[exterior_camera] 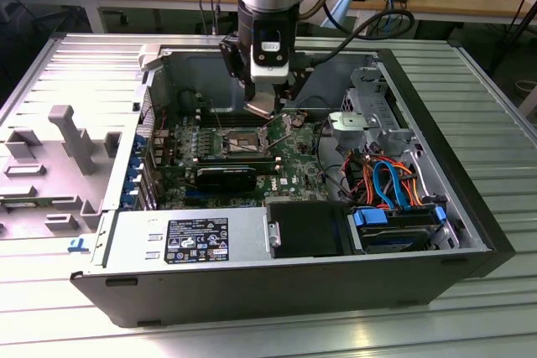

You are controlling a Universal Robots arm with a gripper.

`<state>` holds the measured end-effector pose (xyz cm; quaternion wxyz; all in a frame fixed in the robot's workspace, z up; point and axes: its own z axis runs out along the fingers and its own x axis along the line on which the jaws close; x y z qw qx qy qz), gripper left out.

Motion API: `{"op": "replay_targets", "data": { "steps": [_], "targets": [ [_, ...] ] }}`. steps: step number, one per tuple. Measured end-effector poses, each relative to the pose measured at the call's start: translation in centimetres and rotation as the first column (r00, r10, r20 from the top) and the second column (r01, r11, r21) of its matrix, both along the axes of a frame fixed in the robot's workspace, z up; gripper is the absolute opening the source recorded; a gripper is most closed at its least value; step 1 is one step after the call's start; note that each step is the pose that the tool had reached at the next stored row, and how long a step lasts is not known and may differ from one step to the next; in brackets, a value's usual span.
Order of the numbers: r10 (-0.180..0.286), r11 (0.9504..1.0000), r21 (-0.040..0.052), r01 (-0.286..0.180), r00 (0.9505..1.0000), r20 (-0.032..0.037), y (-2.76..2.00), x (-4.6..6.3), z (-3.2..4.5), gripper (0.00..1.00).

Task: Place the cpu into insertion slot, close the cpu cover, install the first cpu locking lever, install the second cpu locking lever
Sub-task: 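Place the cpu into insertion slot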

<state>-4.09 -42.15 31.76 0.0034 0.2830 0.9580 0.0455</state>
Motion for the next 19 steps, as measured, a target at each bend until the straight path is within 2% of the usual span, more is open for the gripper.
{"op": "replay_targets", "data": {
  "steps": [3, 5, 19],
  "targets": [
    [-0.036, 0.9994, -0.0001, 0.036, 0.9994, 0.0, 0.0, 0.0, -0.12, 0.54],
    [-0.043, 0.9991, 0.0, 0.043, 0.9991, 0.0, 0.0, 0.0, -0.14, 0.54],
    [-0.065, 0.9979, 0.0, 0.065, 0.9979, 0.0, 0.0, 0.0, -0.21, 0.54]
  ]
}}
